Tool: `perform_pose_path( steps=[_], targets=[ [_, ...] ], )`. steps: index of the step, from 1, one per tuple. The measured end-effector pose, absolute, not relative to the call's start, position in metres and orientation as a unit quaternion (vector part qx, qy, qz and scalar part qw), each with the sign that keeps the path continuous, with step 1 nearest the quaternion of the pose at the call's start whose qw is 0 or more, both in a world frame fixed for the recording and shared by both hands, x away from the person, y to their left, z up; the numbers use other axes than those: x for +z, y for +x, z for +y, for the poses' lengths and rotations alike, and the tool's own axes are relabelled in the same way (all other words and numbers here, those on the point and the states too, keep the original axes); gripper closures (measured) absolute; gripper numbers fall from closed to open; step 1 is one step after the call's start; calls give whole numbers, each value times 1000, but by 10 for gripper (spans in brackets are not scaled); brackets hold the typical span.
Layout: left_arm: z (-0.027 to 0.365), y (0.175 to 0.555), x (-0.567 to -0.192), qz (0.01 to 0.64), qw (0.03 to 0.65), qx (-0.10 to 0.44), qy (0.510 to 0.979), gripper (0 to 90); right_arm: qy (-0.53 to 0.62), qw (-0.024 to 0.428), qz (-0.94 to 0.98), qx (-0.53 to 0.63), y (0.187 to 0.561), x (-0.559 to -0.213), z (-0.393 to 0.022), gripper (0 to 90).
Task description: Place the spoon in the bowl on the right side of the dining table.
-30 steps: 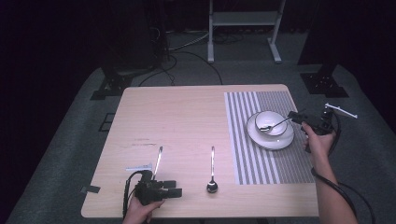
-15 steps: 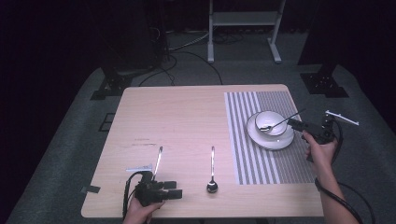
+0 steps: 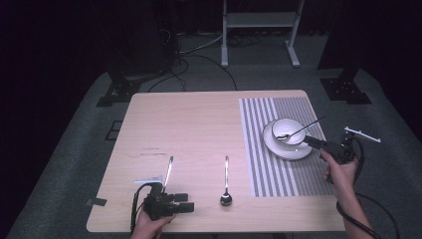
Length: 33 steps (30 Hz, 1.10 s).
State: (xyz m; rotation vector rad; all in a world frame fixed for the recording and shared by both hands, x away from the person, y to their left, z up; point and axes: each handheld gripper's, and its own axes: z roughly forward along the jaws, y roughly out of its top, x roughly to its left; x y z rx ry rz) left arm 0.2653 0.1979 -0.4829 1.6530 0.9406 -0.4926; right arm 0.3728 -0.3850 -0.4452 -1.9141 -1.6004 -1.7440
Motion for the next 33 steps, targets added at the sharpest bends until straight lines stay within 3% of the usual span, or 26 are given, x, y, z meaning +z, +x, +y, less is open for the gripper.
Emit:
perform_pose_path(
  steps=[33],
  targets=[
    [198,265,-483,397,555,-208,701,58,-588,77,-558,-581,331,-461,-351,415]
  ],
)
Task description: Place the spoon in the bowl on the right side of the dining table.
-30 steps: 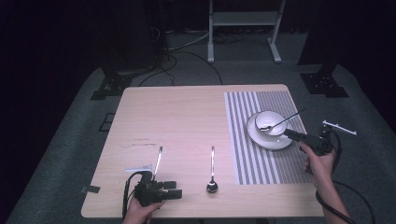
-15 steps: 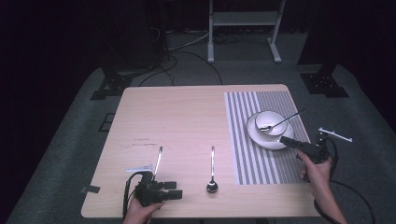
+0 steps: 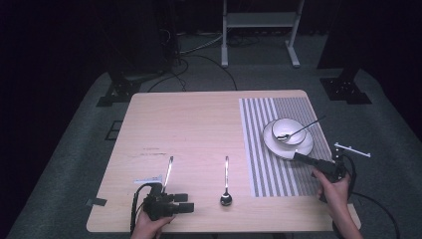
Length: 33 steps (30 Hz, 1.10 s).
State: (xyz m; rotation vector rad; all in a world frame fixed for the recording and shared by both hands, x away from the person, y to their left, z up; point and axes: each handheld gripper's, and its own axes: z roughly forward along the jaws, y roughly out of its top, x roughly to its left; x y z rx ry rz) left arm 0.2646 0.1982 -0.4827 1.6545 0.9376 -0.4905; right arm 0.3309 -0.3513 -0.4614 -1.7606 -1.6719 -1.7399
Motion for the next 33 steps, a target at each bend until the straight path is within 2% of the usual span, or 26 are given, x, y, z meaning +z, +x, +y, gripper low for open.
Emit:
perform_pose_path(
  steps=[13,33],
  targets=[
    [198,264,-482,396,557,-207,701,58,-572,84,-571,-583,309,-472,-336,410],
    [198,263,-481,393,556,-206,702,58,-551,63,-577,-600,285,-478,-323,405]
  ],
)
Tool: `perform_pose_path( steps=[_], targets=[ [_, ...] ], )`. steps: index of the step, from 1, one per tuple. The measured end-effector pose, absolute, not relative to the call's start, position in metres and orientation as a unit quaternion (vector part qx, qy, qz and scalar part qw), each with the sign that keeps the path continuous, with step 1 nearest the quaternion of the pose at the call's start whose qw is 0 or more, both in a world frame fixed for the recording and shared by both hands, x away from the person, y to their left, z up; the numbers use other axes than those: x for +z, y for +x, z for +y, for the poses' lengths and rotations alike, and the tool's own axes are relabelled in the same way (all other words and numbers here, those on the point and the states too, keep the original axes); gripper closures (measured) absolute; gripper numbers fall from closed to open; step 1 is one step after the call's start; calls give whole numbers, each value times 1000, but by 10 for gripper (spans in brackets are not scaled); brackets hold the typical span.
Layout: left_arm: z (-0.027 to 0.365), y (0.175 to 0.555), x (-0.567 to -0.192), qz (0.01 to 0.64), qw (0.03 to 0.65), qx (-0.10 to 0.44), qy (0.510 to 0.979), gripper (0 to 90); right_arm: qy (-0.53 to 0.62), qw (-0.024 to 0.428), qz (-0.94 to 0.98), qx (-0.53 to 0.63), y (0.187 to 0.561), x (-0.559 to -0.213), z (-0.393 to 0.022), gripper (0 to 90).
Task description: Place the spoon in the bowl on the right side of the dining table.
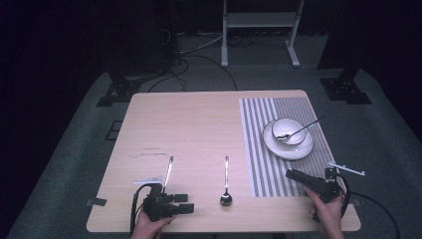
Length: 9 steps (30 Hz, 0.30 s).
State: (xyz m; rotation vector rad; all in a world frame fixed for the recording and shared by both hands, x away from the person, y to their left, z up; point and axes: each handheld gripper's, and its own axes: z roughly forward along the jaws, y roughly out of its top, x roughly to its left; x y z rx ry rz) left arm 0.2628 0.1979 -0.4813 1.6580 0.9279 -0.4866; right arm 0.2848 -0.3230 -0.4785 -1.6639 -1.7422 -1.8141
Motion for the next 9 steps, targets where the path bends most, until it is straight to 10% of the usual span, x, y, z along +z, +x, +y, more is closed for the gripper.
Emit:
perform_pose_path(
  steps=[9],
  targets=[
    [197,263,-479,389,559,-203,704,58,-527,27,-553,-645,267,-489,-320,393]
  ],
)
